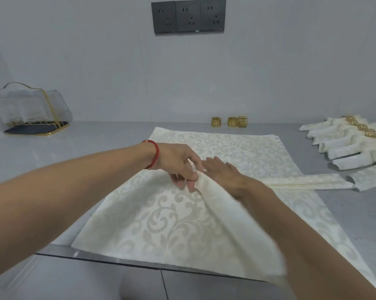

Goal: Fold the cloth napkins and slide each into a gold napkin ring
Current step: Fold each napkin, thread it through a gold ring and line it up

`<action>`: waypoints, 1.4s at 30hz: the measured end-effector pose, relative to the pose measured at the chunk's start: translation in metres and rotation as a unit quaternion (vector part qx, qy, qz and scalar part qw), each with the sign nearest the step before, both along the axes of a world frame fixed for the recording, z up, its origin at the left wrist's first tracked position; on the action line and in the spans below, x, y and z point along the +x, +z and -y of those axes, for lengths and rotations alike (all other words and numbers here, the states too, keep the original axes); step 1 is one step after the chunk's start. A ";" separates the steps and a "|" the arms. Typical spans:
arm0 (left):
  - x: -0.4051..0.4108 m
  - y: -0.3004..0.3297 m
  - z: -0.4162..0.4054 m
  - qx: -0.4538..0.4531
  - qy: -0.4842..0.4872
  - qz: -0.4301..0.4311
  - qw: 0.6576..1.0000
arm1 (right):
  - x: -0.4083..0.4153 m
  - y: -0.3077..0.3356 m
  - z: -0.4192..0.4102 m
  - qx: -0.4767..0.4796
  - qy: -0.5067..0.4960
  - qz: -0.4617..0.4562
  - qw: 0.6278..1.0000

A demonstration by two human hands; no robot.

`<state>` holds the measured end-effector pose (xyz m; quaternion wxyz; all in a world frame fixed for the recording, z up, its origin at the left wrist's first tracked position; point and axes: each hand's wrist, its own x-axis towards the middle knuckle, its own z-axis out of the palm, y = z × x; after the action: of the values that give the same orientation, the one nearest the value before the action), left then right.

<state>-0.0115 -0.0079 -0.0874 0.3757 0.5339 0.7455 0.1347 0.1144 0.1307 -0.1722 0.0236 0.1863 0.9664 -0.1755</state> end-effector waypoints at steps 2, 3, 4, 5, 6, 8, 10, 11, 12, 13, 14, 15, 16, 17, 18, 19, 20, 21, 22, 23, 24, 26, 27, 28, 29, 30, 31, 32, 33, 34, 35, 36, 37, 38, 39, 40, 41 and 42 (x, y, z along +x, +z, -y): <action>-0.005 -0.008 0.001 0.047 0.009 -0.016 0.999 | 0.012 0.010 -0.009 -0.217 -0.030 -0.062 0.974; -0.006 -0.012 0.001 0.063 0.011 -0.031 0.997 | 0.017 0.011 -0.017 -0.319 -0.051 -0.099 0.941; -0.006 -0.016 0.000 0.078 0.012 -0.043 0.996 | 0.023 0.013 -0.023 -0.394 -0.060 -0.125 0.909; -0.007 -0.020 0.000 0.093 0.013 -0.050 0.994 | 0.026 0.013 -0.029 -0.424 -0.047 -0.137 0.894; -0.007 -0.023 -0.001 0.103 0.015 -0.051 0.993 | 0.029 0.012 -0.035 -0.418 -0.026 -0.139 0.897; -0.007 -0.029 -0.003 0.110 0.027 -0.045 0.993 | 0.034 0.015 -0.049 -0.384 0.014 -0.123 0.915; -0.007 -0.033 -0.004 0.116 0.035 -0.056 0.991 | 0.043 0.030 -0.057 -0.313 0.027 -0.092 0.945; -0.008 -0.035 -0.005 0.123 0.038 -0.060 0.990 | 0.047 0.037 -0.063 -0.256 0.023 -0.078 0.963; -0.007 -0.037 -0.006 0.129 0.042 -0.058 0.989 | 0.051 0.043 -0.067 -0.190 0.016 -0.054 0.980; -0.007 -0.038 -0.007 0.132 0.047 -0.056 0.989 | 0.054 0.047 -0.073 -0.126 0.005 -0.019 0.992; -0.007 -0.038 -0.008 0.133 0.053 -0.057 0.988 | 0.055 0.049 -0.076 -0.074 -0.005 0.023 0.997; -0.006 -0.039 -0.010 0.133 0.060 -0.060 0.987 | 0.055 0.051 -0.077 -0.039 -0.012 0.061 0.997; -0.006 -0.040 -0.012 0.132 0.068 -0.066 0.987 | 0.055 0.050 -0.077 -0.021 -0.017 0.084 0.996; -0.006 -0.041 -0.013 0.132 0.078 -0.071 0.986 | 0.054 0.050 -0.075 -0.009 -0.018 0.096 0.995; -0.005 -0.042 -0.015 0.130 0.086 -0.078 0.985 | 0.054 0.051 -0.071 0.003 -0.016 0.104 0.994; -0.004 -0.043 -0.017 0.128 0.091 -0.085 0.984 | 0.054 0.052 -0.069 0.016 -0.022 0.111 0.993; -0.002 -0.044 -0.019 0.126 0.094 -0.093 0.983 | 0.054 0.054 -0.067 0.021 -0.034 0.117 0.992; 0.000 -0.044 -0.021 0.123 0.097 -0.100 0.982 | 0.054 0.057 -0.065 0.025 -0.047 0.132 0.990; 0.002 -0.044 -0.022 0.120 0.100 -0.107 0.982 | 0.054 0.058 -0.064 0.029 -0.055 0.149 0.987; 0.004 -0.043 -0.022 0.117 0.102 -0.111 0.982 | 0.055 0.061 -0.063 0.028 -0.061 0.167 0.984; 0.005 -0.041 -0.022 0.112 0.103 -0.116 0.982 | 0.055 0.063 -0.061 0.023 -0.067 0.176 0.982; 0.007 -0.039 -0.023 0.098 0.102 -0.127 0.982 | 0.055 0.066 -0.056 0.037 -0.073 0.185 0.979; 0.007 -0.039 -0.023 0.091 0.102 -0.130 0.982 | 0.055 0.066 -0.053 0.050 -0.075 0.189 0.978; 0.007 -0.039 -0.024 0.086 0.101 -0.133 0.982 | 0.055 0.065 -0.050 0.059 -0.079 0.185 0.978; 0.007 -0.039 -0.025 0.083 0.100 -0.136 0.982 | 0.054 0.063 -0.048 0.072 -0.085 0.182 0.977; 0.008 -0.039 -0.026 0.083 0.100 -0.139 0.982 | 0.052 0.063 -0.043 0.088 -0.091 0.182 0.975; 0.008 -0.040 -0.026 0.083 0.100 -0.140 0.982 | 0.049 0.062 -0.037 0.114 -0.091 0.187 0.971; 0.008 -0.041 -0.026 0.084 0.099 -0.140 0.982 | 0.047 0.062 -0.029 0.156 -0.083 0.188 0.966; 0.008 -0.041 -0.025 0.086 0.099 -0.140 0.982 | 0.043 0.064 -0.021 0.210 -0.064 0.182 0.958; 0.008 -0.042 -0.025 0.088 0.098 -0.139 0.982 | 0.040 0.065 -0.015 0.259 -0.039 0.169 0.950; 0.008 -0.042 -0.025 0.091 0.099 -0.136 0.982 | 0.037 0.065 -0.010 0.293 -0.019 0.171 0.941; 0.008 -0.043 -0.025 0.093 0.101 -0.133 0.982 | 0.034 0.068 -0.006 0.304 -0.006 0.177 0.936; 0.008 -0.043 -0.025 0.094 0.102 -0.130 0.982 | 0.031 0.070 -0.005 0.294 -0.009 0.188 0.937; 0.008 -0.044 -0.024 0.094 0.101 -0.129 0.982 | 0.029 0.074 -0.006 0.257 -0.023 0.197 0.946; 0.008 -0.044 -0.024 0.095 0.101 -0.129 0.982 | 0.029 0.080 -0.009 0.196 -0.046 0.207 0.957; 0.007 -0.045 -0.025 0.093 0.100 -0.130 0.982 | 0.029 0.088 -0.012 0.111 -0.067 0.213 0.968; 0.007 -0.044 -0.024 0.091 0.099 -0.128 0.983 | 0.031 0.099 -0.013 0.009 -0.089 0.217 0.972; 0.007 -0.044 -0.024 0.087 0.099 -0.128 0.983 | 0.032 0.108 -0.016 -0.104 -0.108 0.210 0.966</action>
<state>-0.0047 0.0164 -0.1315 0.2142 0.5007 0.8220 0.1666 0.1467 0.1471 -0.0641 0.2257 0.3191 0.8903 -0.2339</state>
